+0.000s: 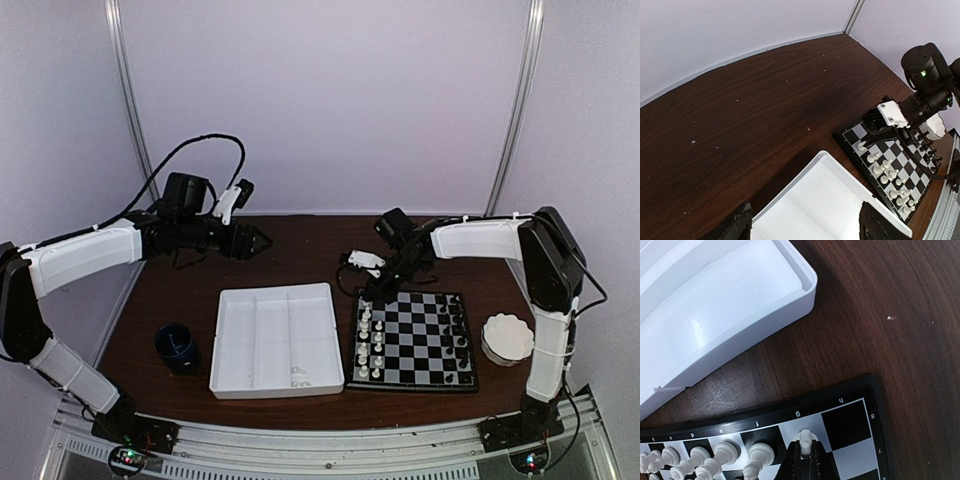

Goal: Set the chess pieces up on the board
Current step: Place the knight on b1.

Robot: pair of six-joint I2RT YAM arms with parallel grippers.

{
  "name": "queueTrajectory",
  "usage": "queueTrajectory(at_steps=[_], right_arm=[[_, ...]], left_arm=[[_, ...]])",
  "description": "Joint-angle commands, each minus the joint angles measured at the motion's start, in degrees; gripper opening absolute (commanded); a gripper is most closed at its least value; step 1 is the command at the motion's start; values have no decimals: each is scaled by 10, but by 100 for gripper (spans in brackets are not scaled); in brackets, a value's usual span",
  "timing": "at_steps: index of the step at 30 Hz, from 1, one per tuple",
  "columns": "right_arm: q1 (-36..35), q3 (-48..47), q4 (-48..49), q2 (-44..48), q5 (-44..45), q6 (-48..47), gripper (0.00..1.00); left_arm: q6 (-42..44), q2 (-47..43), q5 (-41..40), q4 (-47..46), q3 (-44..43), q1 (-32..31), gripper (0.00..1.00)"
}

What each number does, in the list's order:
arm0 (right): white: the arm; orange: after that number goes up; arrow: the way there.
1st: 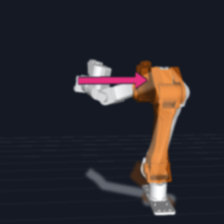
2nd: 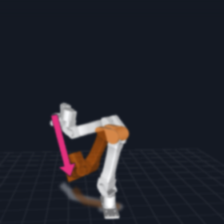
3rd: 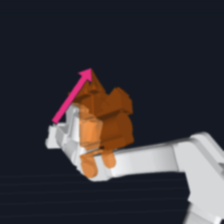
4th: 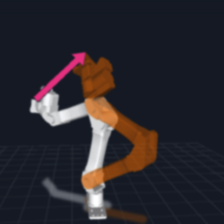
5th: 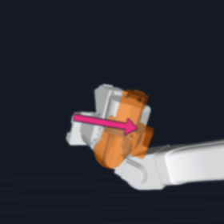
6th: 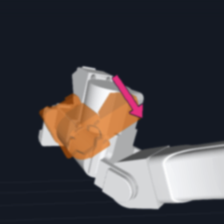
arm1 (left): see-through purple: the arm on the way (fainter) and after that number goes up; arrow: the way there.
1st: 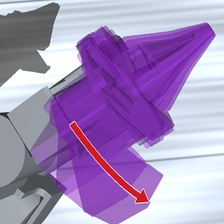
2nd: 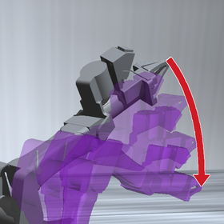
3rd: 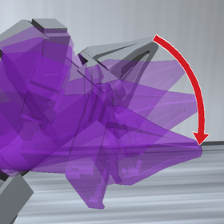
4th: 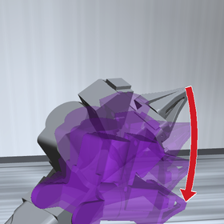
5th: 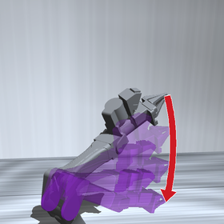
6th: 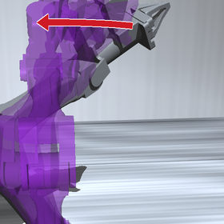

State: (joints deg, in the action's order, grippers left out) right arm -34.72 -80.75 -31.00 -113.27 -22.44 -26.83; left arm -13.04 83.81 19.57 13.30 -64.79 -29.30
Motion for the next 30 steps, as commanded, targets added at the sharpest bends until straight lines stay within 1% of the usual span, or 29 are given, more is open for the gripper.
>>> queueTrajectory(at_steps=[1, 6, 9, 20, 23, 24, 27, 29, 30], right_arm=[[-2, 3, 10, -8, 4, -2, 3], [-3, 3, 5, -12, 4, -2, 8], [-2, 3, 3, -9, 4, 0, 13], [-2, 0, -10, 27, 6, 14, 19], [-1, -7, -35, 62, 8, 15, 20], [1, -7, -44, 78, 9, 15, 21], [8, 7, -58, 138, 15, 14, 25], [11, 22, -64, 177, 17, 12, 27], [11, 28, -70, 195, 7, 6, 29]], left_arm=[[-3, -3, 11, -29, -5, 5, 73], [-3, 0, 14, -27, -7, 5, 73], [-2, 0, 16, -27, -8, 5, 73], [1, 5, 13, -17, -12, 5, 73], [-8, 12, -10, 19, -26, 3, 66], [-19, 14, -23, 44, -38, -2, 65], [-28, 25, -95, 155, -94, -48, 64], [-51, 30, -115, 222, -116, -78, 63], [-61, 29, -118, 235, -116, -92, 63]])
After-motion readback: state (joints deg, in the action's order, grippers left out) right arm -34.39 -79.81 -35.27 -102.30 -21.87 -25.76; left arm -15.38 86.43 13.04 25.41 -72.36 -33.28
